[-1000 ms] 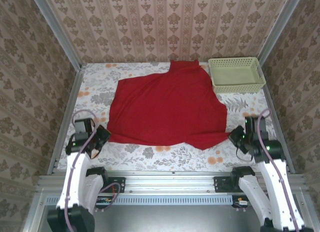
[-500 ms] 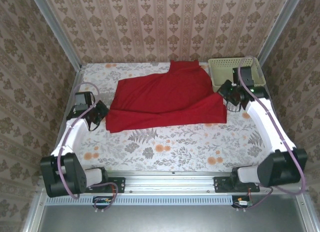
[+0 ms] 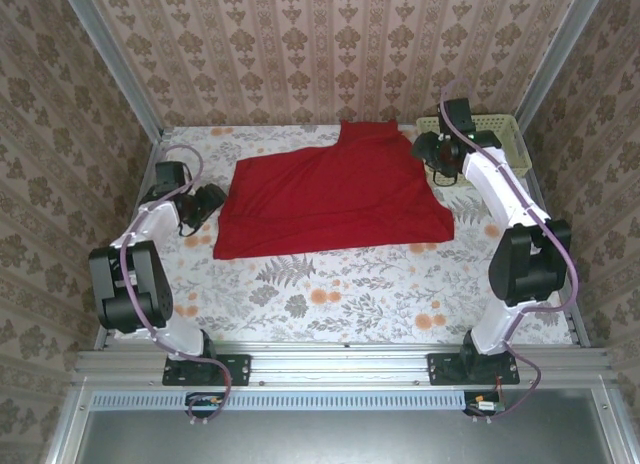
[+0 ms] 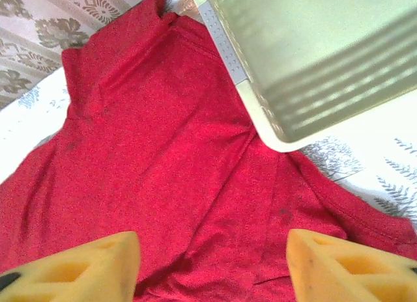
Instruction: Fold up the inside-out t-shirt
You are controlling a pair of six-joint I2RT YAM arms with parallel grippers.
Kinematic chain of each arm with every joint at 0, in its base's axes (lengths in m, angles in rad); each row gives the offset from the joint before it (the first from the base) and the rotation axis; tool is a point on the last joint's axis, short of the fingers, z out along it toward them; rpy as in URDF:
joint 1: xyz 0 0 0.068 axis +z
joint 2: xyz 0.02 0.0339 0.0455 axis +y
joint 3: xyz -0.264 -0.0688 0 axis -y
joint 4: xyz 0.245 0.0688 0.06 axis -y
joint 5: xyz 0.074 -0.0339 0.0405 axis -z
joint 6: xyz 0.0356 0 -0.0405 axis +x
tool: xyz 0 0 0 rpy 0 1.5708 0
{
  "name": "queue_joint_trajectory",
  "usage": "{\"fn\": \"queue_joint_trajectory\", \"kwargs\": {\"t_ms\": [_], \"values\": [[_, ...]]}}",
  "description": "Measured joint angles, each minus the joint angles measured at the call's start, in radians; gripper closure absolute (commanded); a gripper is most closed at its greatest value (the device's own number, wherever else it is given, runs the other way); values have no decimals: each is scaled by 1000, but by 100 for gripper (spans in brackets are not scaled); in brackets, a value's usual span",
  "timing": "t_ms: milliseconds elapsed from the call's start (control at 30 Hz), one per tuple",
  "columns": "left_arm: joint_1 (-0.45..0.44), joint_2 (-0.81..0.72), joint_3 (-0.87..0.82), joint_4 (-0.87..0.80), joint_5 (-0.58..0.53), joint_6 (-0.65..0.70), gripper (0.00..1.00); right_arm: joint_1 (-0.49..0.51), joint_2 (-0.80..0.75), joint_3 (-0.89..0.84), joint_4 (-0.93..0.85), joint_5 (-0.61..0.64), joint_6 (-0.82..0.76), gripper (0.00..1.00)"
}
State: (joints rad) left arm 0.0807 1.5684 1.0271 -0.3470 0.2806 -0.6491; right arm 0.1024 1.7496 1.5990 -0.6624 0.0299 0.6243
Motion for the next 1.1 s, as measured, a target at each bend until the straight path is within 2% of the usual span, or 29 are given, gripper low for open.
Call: {"fn": "queue_joint_trajectory", "kwargs": {"t_ms": [100,233,367,600,767,933,1100], "values": [[-46,-118,-54,-24,-28,12,31,25,-80,-104,5,32,-31,34],[-162,-277,-167,-7,-26,18,35,103,-238,-330,10,29,-49,36],[-206,-233,-277,58,7,14,36,142,-252,-477,50,-16,-49,36],[-195,-63,-309,129,31,13,35,88,-85,-515,100,-25,-49,41],[-111,-43,-314,175,64,2,34,10,-24,-531,132,-19,-32,45],[-61,-95,-359,177,66,-5,33,0,-21,-600,170,-2,15,46],[-45,-241,-428,88,31,-9,33,3,-153,-744,211,18,78,49]]}}
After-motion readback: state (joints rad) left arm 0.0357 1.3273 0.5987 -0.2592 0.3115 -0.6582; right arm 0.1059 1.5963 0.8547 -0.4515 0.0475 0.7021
